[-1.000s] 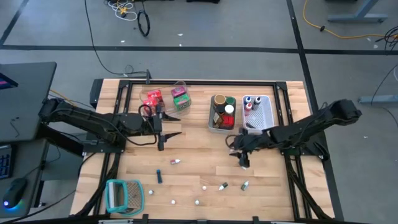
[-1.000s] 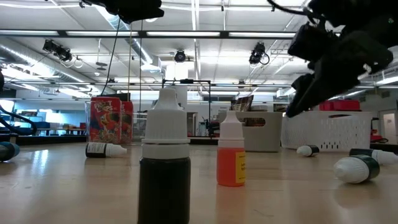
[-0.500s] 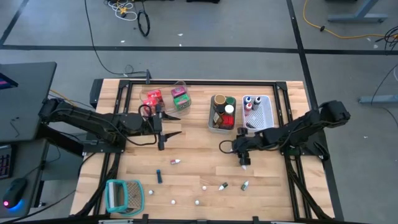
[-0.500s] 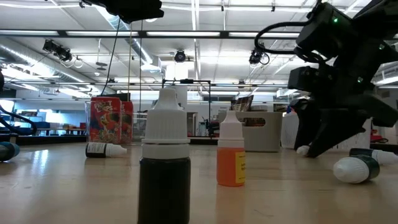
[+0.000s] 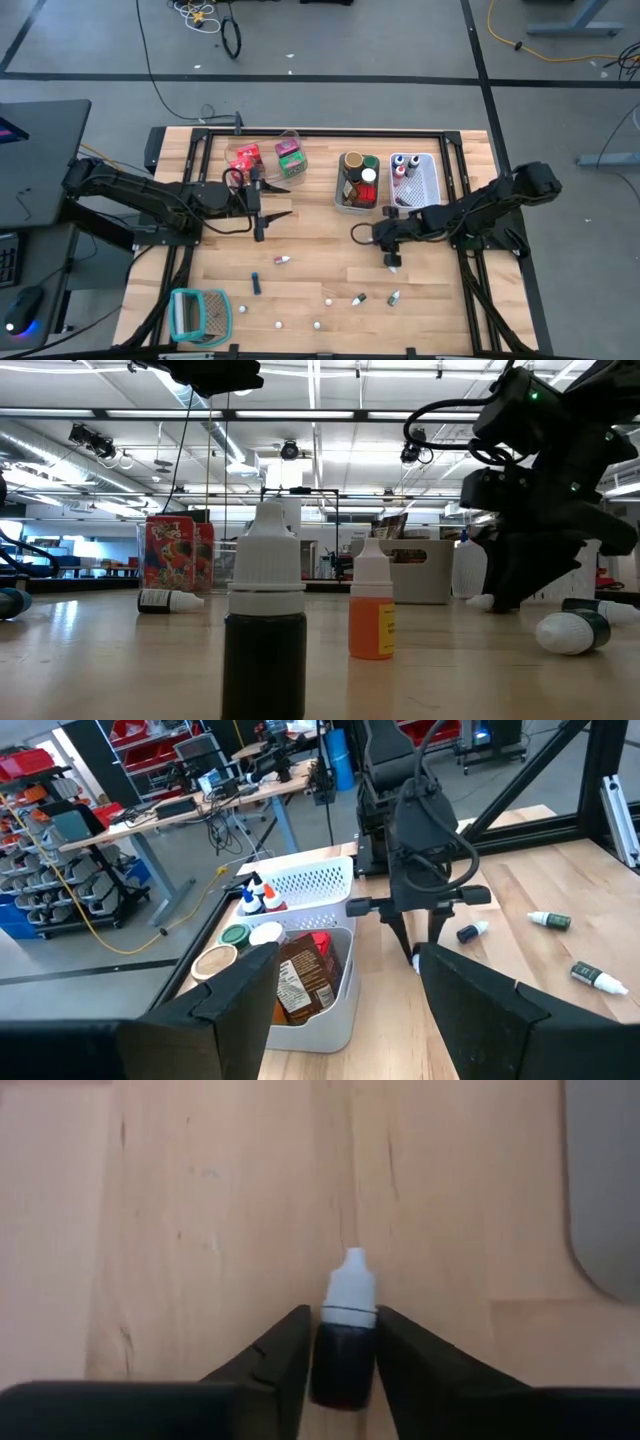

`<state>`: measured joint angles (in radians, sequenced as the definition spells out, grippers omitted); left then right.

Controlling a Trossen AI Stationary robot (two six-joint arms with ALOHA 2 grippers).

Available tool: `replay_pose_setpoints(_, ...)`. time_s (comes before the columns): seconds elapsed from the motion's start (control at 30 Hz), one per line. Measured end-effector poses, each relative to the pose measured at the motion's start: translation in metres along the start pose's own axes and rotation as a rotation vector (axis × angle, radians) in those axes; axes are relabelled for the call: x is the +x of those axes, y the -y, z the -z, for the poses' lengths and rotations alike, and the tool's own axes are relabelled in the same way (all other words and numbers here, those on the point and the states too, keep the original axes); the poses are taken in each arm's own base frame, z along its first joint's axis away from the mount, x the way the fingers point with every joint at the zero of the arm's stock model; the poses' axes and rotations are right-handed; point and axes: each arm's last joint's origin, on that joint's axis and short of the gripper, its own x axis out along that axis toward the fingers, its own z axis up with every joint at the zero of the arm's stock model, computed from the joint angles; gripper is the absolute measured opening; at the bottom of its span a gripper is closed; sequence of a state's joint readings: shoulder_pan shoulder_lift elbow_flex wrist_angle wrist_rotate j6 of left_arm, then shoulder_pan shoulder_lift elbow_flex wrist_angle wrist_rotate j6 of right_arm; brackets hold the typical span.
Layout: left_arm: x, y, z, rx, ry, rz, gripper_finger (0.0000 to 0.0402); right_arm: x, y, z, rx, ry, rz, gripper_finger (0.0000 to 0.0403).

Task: Pick & Place Kitchen Items
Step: Put the small red food coloring bottle into the white bin

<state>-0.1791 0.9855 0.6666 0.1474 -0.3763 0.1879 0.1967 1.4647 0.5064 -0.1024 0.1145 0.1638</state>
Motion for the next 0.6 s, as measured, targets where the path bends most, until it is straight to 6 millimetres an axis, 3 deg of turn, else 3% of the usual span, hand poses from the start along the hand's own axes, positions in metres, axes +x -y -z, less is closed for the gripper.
replay_pose_setpoints(0.2,0.000,0.000,0.000,-0.001,0.000,0.000,0.0251,0.000,-0.001,-0.006,0.120,0.059,-0.004,0.0086)
replay_pose_setpoints(0.37,0.000,0.000,0.000,-0.010,0.001,0.007,0.0251,-0.014,-0.002,-0.029,0.185,0.121,-0.008,0.0088)
replay_pose_setpoints(0.6,0.000,0.001,0.000,-0.018,0.003,0.021,0.0251,-0.061,0.010,-0.056,0.254,0.035,0.100,0.0089)
